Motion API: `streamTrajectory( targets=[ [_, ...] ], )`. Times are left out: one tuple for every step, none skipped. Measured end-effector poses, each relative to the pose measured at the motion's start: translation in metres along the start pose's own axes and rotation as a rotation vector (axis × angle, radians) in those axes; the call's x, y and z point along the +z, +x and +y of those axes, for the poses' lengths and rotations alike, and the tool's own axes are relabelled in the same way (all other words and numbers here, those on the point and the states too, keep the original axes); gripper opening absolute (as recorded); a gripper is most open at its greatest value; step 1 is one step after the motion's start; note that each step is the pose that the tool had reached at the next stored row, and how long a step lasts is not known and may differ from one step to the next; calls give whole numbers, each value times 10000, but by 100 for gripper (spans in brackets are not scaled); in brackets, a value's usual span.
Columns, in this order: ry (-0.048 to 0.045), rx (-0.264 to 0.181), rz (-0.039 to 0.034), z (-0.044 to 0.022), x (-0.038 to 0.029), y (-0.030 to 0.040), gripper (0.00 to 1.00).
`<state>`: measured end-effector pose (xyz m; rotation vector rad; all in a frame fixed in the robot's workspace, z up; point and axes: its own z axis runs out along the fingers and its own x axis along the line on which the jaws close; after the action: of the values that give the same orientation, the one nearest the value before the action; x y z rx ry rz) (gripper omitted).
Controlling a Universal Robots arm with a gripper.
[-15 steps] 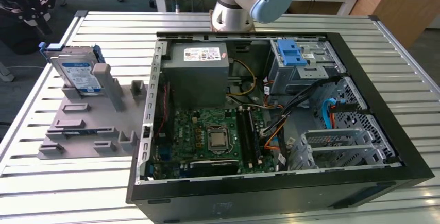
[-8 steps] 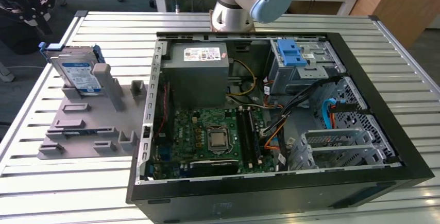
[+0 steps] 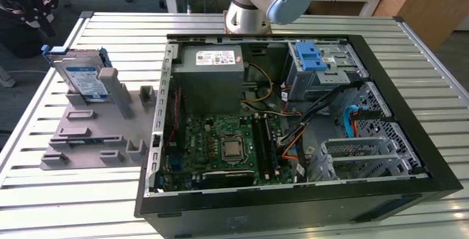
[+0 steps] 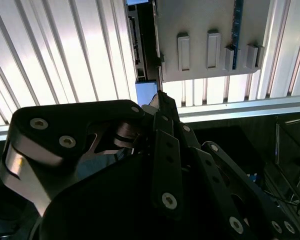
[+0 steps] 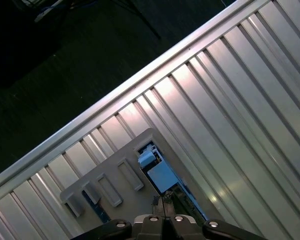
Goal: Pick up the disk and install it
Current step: 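Pick up the disk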
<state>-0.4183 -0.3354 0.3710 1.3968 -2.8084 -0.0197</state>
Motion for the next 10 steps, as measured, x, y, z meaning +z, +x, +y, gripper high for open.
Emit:
streamTrajectory(
  targets=[
    [0, -4, 0, 0, 0, 0, 11],
    [0, -12, -1, 0, 0, 0, 11],
    [0, -27, 0, 0, 0, 0, 11],
    [0, -47, 0, 0, 0, 0, 11],
    [0, -70, 0, 0, 0, 0, 11],
    [0, -98, 1, 0, 0, 0, 11],
    [0, -127, 1, 0, 0, 0, 11],
    [0, -159, 1, 0, 0, 0, 11],
    [0, -195, 2, 0, 0, 0, 11],
    [0, -235, 3, 0, 0, 0, 11]
  ],
)
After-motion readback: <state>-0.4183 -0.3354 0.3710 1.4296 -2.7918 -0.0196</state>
